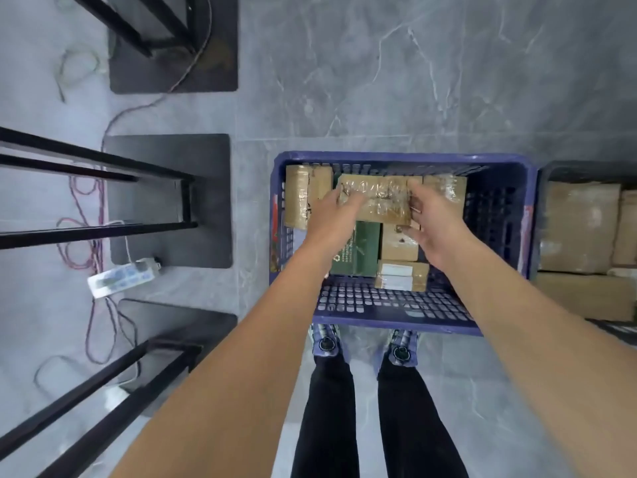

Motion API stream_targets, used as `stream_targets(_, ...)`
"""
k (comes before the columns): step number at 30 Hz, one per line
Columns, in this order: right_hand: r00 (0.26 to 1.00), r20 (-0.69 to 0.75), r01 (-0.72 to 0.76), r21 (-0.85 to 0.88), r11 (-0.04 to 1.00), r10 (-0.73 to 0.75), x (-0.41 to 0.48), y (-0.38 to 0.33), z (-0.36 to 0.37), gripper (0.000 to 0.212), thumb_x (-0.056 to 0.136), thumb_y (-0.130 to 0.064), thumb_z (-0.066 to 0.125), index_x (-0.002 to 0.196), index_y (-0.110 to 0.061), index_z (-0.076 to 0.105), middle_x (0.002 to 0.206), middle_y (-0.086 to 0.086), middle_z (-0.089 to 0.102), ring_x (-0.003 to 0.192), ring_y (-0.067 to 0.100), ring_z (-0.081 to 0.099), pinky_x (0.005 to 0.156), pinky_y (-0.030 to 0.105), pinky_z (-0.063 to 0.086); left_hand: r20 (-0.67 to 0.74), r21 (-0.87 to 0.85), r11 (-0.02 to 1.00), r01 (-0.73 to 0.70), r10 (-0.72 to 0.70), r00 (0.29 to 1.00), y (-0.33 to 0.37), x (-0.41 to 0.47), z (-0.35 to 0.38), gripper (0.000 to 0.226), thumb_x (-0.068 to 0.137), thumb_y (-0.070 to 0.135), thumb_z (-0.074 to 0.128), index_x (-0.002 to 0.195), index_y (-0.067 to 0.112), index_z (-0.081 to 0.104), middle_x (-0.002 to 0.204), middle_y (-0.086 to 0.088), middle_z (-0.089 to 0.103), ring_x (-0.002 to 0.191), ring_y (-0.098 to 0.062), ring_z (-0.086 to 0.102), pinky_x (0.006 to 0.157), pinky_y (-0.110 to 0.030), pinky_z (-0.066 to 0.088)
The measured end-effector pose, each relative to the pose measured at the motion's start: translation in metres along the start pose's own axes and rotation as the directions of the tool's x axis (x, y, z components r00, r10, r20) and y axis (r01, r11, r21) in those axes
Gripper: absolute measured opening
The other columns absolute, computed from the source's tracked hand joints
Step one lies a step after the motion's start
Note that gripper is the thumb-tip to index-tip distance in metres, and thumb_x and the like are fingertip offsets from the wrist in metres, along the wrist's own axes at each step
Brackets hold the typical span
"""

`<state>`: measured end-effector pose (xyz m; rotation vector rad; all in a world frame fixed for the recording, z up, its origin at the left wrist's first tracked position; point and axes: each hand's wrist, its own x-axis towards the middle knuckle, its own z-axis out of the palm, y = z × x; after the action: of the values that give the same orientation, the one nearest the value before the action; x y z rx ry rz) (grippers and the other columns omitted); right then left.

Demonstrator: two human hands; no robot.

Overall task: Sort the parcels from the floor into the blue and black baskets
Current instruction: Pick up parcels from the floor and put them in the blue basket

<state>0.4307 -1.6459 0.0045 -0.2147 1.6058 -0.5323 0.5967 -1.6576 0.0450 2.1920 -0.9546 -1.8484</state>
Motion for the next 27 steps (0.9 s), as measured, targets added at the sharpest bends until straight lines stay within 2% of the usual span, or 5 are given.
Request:
stream_targets(12, 0.999, -0.029, 0.03, -0.059, 0.998, -0.031, 0.071, 0.007, 0.019, 0.034, 0.103, -0.038, 0.058, 0.133, -0.022, 0.066, 0.132, -0.006, 0.068, 0.122, 0.013, 0.062, 0.11, 0.043, 0.047, -0.016, 0.073, 0.997, -0.036, 0.037, 0.999, -0.013, 0.074, 0.013, 0.078, 0.099, 0.045, 0.055, 0.165, 0.017, 0.025, 0.173, 0.001, 0.0, 0.157, -0.029, 0.022, 0.125, -0.052, 0.025)
stream_targets(18, 0.998, -0.021, 0.055, -0.032, 0.998, -0.056, 0.074, 0.016, 0.026, 0.046, 0.098, -0.035, 0.062, 0.139, -0.016, 0.057, 0.149, 0.0, 0.056, 0.136, 0.017, 0.051, 0.118, 0.05, 0.04, -0.068, 0.072, 0.996, -0.055, 0.06, 0.996, -0.026, 0.077, 0.023, 0.076, 0.099, 0.042, 0.059, 0.162, 0.014, 0.029, 0.158, 0.002, 0.018, 0.142, -0.025, 0.04, 0.119, -0.045, 0.034)
stream_targets(20, 0.997, -0.026, 0.071, -0.018, 0.997, -0.071, 0.072, 0.017, 0.029, 0.05, 0.088, -0.034, 0.065, 0.133, -0.015, 0.054, 0.151, 0.001, 0.052, 0.138, 0.018, 0.048, 0.121, 0.052, 0.035, -0.067, 0.048, 0.997, -0.058, 0.061, 0.996, -0.026, 0.077, 0.027, 0.073, 0.099, 0.041, 0.059, 0.162, 0.015, 0.031, 0.154, 0.001, 0.024, 0.13, -0.016, 0.042, 0.111, -0.037, 0.036)
stream_targets(22, 0.996, -0.024, 0.09, -0.021, 0.996, -0.09, 0.069, 0.019, 0.032, 0.063, 0.089, -0.03, 0.065, 0.147, -0.016, 0.048, 0.158, -0.001, 0.044, 0.143, 0.016, 0.042, 0.125, 0.052, 0.03, -0.047, 0.056, 0.996, -0.063, 0.066, 0.997, -0.025, 0.077, 0.03, 0.07, 0.101, 0.04, 0.056, 0.162, 0.018, 0.032, 0.157, 0.001, 0.026, 0.118, -0.009, 0.038, 0.1, -0.031, 0.033)
stream_targets(27, 0.994, 0.0, 0.109, -0.058, 0.992, -0.109, 0.066, 0.02, 0.03, 0.079, 0.091, -0.028, 0.064, 0.163, -0.02, 0.034, 0.168, -0.003, 0.034, 0.151, 0.017, 0.036, 0.126, 0.052, 0.028, -0.031, 0.027, 0.999, -0.036, 0.037, 0.999, -0.019, 0.079, 0.034, 0.068, 0.103, 0.036, 0.054, 0.164, 0.018, 0.03, 0.161, -0.002, 0.021, 0.142, -0.02, 0.037, 0.108, -0.033, 0.03)
